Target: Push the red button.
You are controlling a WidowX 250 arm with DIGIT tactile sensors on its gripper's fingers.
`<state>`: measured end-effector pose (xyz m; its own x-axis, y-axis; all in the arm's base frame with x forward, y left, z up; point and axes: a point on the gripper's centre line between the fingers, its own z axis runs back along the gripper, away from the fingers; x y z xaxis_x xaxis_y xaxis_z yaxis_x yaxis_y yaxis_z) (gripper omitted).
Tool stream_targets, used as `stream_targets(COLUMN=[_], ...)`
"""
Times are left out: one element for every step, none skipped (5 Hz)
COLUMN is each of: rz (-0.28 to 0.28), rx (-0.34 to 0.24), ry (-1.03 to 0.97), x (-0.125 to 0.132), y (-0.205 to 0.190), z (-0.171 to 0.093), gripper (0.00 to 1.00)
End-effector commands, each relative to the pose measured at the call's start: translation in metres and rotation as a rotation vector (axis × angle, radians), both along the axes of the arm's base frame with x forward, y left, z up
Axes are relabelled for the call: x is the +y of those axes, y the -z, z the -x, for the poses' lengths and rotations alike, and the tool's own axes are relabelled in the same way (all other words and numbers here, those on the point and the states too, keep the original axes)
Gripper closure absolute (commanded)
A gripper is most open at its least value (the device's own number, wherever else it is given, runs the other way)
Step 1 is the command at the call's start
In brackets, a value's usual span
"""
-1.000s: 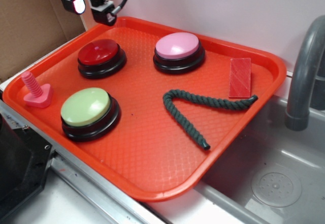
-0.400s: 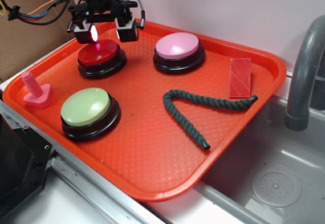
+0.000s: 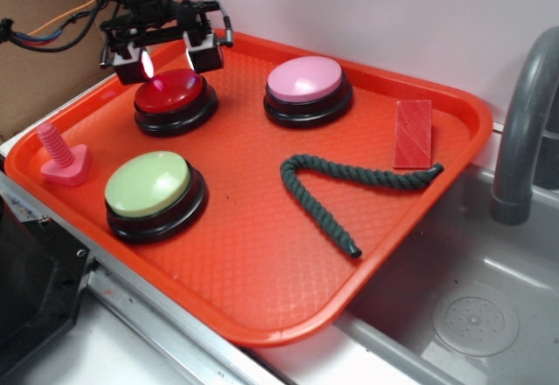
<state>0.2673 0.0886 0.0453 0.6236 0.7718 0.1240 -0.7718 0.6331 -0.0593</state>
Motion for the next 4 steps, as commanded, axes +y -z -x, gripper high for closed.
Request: stream_targets(rz=[-0.009,-0.005,0.010,0.047], rx=[-0.055,-0.078,-0.094,-0.068], ry=[0.139,0.297,0.404,0.490], x=[0.003,0.003,0.009,0.016], y=[-0.015,-0.051,-0.070,-0.076], z=[-0.001,0.014,0.022,0.018], gripper=[0.00,0.00,0.00,0.00])
